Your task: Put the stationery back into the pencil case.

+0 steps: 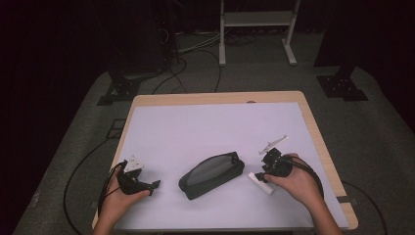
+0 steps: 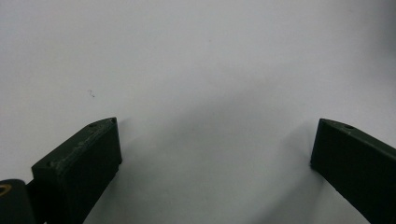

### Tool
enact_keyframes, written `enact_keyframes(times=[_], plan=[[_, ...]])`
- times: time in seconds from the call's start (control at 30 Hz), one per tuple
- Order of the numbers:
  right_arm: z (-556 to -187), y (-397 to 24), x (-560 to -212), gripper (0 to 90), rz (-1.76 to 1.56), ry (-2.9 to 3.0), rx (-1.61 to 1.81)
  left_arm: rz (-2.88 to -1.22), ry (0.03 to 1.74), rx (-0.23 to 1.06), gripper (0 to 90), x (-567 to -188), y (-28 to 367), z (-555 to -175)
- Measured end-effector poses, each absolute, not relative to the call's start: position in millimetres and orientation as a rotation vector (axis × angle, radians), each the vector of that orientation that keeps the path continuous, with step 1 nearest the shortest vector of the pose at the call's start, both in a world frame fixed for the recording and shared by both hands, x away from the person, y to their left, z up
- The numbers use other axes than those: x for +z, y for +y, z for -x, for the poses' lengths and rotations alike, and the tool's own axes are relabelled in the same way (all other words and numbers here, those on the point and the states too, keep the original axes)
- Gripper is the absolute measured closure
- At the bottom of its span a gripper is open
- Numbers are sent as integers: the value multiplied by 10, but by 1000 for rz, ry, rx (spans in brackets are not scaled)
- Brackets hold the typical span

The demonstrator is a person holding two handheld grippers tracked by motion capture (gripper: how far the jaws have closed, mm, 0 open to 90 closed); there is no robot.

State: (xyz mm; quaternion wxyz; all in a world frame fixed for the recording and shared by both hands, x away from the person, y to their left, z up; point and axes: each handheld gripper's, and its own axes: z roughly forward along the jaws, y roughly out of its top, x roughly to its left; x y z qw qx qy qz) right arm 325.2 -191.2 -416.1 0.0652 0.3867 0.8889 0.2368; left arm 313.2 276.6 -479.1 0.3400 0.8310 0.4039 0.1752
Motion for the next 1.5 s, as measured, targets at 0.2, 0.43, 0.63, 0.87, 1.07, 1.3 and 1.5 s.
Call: enact_keyframes(times=[0.2,0.43,0.63,0.87,1.07,1.3,1.5], plan=[[-3280,-1850,-4186,561,-1157,2705,695,-2163,1051,457,9,-4791,2766,-3132],[-3319,-1773,-4234,566,-1143,2728,669,-2163,1051,456,8,-4791,2766,-3132],[-3343,-1700,-4295,572,-1133,2742,635,-2163,1051,456,9,-4791,2766,-3132],[-3371,-1632,-4362,582,-1132,2757,591,-2164,1052,455,8,-4791,2767,-3133],[-3393,-1605,-4413,601,-1123,2756,558,-2164,1052,455,9,-4790,2767,-3133],[-3389,-1570,-4451,620,-1103,2752,539,-2165,1052,454,9,-4790,2767,-3134],[-3372,-1564,-4456,668,-1108,2744,543,-2165,1052,454,9,-4790,2767,-3134]])
